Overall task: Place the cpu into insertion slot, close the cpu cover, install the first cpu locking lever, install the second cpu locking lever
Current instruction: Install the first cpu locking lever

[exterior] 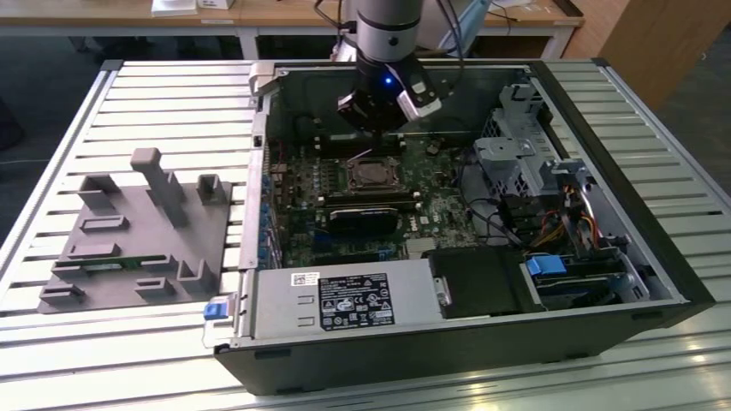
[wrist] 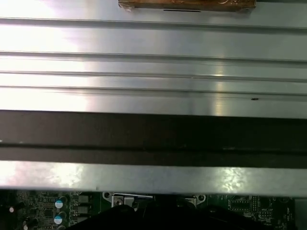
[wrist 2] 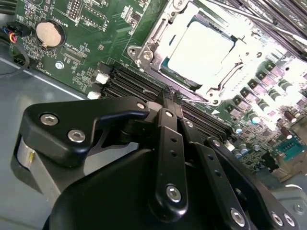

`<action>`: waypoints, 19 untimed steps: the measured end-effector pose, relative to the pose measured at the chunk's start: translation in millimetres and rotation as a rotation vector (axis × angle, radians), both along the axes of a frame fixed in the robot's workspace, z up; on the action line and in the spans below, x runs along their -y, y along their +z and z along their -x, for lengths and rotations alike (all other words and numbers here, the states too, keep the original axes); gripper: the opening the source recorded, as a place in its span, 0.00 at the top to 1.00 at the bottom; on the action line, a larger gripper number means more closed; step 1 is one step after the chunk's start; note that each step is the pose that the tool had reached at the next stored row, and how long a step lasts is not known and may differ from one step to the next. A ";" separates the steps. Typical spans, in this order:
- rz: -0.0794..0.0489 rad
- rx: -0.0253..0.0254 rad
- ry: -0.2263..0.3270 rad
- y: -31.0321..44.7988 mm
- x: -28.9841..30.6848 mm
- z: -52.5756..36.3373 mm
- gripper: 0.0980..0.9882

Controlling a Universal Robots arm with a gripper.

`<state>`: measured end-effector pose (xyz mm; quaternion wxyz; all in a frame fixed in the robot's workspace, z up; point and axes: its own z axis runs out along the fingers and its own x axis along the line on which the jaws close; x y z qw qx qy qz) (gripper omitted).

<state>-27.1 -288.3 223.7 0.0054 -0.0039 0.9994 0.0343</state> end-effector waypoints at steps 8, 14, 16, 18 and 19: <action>0.000 -0.0038 0.000 -6.8 -0.3 -5.6 0.99; 0.000 -0.0065 0.000 -11.8 -0.6 -8.4 0.99; 0.000 -0.0074 0.000 -13.6 -0.6 -9.1 0.99; 0.000 -0.0082 0.000 -15.7 -0.7 -9.7 0.99; 0.000 -0.0086 0.000 -16.8 -0.7 -10.0 0.99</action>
